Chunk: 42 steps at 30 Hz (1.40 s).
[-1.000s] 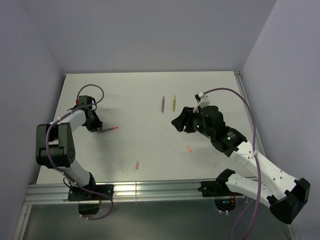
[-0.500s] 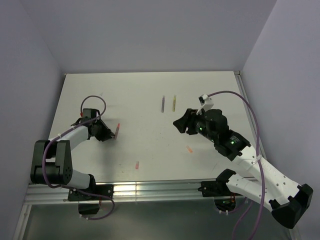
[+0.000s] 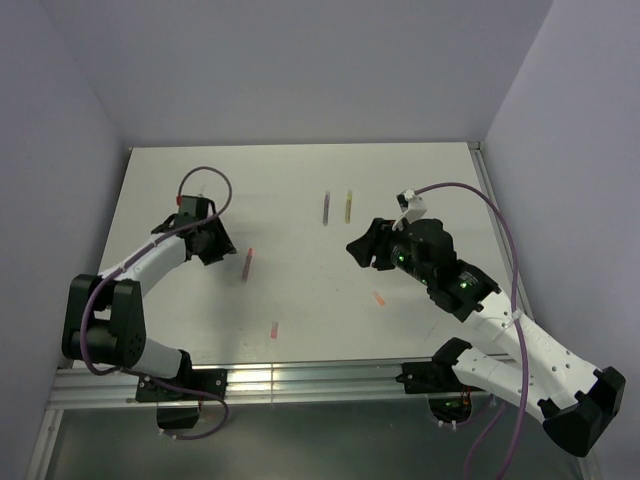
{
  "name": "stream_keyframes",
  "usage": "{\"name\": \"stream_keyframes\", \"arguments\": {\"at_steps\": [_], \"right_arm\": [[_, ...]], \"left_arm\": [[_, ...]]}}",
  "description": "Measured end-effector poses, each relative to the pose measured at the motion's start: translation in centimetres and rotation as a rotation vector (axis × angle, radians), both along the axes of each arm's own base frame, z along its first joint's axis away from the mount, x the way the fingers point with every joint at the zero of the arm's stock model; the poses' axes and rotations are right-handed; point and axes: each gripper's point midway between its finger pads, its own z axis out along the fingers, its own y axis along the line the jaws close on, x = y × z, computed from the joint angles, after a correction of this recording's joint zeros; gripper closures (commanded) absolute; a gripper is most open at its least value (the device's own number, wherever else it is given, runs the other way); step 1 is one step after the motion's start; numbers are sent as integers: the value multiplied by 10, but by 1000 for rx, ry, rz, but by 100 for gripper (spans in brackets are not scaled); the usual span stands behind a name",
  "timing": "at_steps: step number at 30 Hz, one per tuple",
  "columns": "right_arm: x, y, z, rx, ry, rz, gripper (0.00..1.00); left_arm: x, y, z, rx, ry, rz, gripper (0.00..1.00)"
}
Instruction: Insert the pens into the pen caps
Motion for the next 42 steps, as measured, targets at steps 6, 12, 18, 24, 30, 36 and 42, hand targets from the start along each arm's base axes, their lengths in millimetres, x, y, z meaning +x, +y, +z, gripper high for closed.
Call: {"name": "stream_keyframes", "arguments": {"at_steps": [6, 12, 18, 24, 30, 36, 42], "right_arm": [[1, -1, -2, -7, 4, -8, 39], [3, -2, -6, -17, 12, -16, 39], [4, -3, -7, -21, 13, -22, 39], [4, -2, -10, -27, 22, -22, 39], [5, -2, -11, -27, 25, -26, 39], [5, -2, -13, -31, 30, -26, 39], [6, -2, -13, -32, 30, -27, 39]], "left_arm": [[-5, -41, -20, 97, 53, -184, 50], [-8, -59, -39, 202, 113, -264, 52], [-6, -59, -42, 264, 121, -268, 59], [-7, -58, -44, 287, 122, -275, 63], [-9, -58, -47, 345, 101, -278, 65], [-10, -65, -47, 367, 68, -266, 69], [-11, -71, -52, 366, 65, -260, 100]]}}
